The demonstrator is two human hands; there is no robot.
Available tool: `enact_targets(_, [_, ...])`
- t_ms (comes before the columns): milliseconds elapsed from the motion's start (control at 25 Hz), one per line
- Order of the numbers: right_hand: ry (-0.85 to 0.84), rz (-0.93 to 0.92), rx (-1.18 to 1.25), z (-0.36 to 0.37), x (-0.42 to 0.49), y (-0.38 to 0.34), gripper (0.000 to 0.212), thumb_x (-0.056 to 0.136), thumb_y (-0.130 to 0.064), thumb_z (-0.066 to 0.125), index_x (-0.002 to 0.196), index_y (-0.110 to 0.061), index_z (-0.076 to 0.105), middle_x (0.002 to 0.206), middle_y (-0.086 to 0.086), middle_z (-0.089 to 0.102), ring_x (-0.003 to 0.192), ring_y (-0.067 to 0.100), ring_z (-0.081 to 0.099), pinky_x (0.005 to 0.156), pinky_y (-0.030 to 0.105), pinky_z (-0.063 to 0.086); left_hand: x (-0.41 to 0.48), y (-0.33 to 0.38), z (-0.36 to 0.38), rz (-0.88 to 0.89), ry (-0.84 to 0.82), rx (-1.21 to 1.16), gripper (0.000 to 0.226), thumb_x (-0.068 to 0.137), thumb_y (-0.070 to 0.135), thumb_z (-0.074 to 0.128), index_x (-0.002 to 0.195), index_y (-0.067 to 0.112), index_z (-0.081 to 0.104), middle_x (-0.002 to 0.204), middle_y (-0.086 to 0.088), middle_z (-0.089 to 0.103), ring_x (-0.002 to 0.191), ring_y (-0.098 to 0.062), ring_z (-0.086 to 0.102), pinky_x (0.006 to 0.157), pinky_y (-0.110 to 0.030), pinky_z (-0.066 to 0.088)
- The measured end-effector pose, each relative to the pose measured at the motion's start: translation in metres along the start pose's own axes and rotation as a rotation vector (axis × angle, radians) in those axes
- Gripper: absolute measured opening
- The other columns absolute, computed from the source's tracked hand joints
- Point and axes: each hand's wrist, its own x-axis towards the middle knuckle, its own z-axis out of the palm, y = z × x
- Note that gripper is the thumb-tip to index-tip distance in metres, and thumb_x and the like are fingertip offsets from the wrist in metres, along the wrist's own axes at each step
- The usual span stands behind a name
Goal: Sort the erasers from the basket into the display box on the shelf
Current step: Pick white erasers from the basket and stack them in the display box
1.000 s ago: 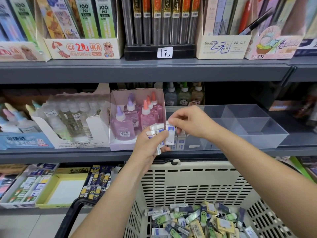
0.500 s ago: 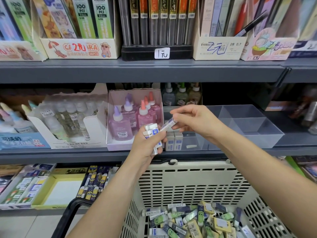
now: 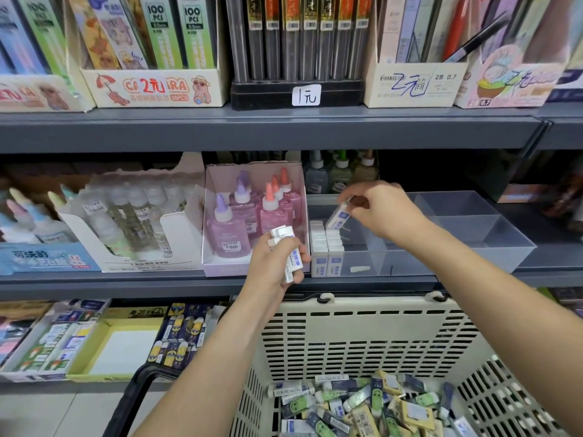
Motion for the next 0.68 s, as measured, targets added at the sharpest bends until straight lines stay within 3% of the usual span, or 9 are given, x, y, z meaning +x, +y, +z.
enact_targets(200, [-0.212,0.019,-0.094,0.021,0.008,-0.004,0.025,0.095,-0.019,0.049,0.115,-0.019,0.063,0.120,0.003,0.063,0.108,0.022,0.058,0.093,0.025,0.044,-0.001,-0.002,-0.001,0.039,-0.054,0.035,0.013,0.088,0.004,0.058,0.094,0.012,0.050,0.063,-0.003,0.066,0.062,-0.016,0.059,0.037,-0.020,0.039])
enact_targets(360, [-0.190,-0.003,-0.174,0.030,0.002,-0.005,0.020,0.094,-0.016,0.044,0.107,-0.013,0.060,0.107,0.011,0.066,0.096,0.027,0.059,0.078,0.027,0.043,-0.002,-0.002,-0.003,0.034,-0.116,0.079,0.007,0.086,0.007,0.064,0.088,0.012,0.059,0.067,0.000,0.070,0.066,-0.011,0.066,0.041,-0.019,0.043])
enact_targets(440, [-0.079,-0.023,-0.187,0.026,-0.001,-0.006,0.019,0.093,-0.020,0.044,0.100,-0.014,0.061,0.099,0.011,0.067,0.090,0.030,0.060,0.076,0.032,0.048,-0.003,-0.002,-0.003,0.024,-0.122,0.087,0.007,0.084,0.009,0.065,0.087,0.011,0.059,0.069,-0.001,0.071,0.066,-0.011,0.067,0.041,-0.019,0.044])
enact_targets(520, [0.004,-0.054,0.002,0.018,-0.007,-0.013,0.023,0.093,-0.029,0.048,0.083,-0.016,0.064,0.083,0.007,0.068,0.079,0.025,0.061,0.069,0.032,0.047,-0.002,-0.002,-0.002,0.015,-0.136,0.086,0.006,0.084,0.009,0.065,0.087,0.011,0.060,0.071,-0.002,0.072,0.066,-0.011,0.068,0.040,-0.019,0.043])
enact_targets(600, [-0.098,-0.084,0.245,0.016,-0.019,-0.026,0.020,0.090,-0.032,0.056,0.073,-0.023,0.063,0.070,-0.005,0.066,0.069,0.011,0.062,0.066,0.028,0.047,-0.003,-0.001,-0.002,0.004,-0.159,0.074,0.005,0.084,0.009,0.064,0.088,0.011,0.061,0.070,-0.002,0.072,0.065,-0.011,0.068,0.038,-0.019,0.041])
enact_targets(680, [-0.188,-0.095,0.283,0.018,-0.027,-0.032,0.010,0.087,-0.025,0.062,0.077,-0.024,0.064,0.069,-0.012,0.065,0.066,0.003,0.061,0.068,0.021,0.048,-0.004,-0.001,-0.001,-0.001,-0.173,0.048,0.006,0.085,0.014,0.062,0.090,0.010,0.061,0.070,-0.002,0.072,0.064,-0.012,0.068,0.037,-0.019,0.041])
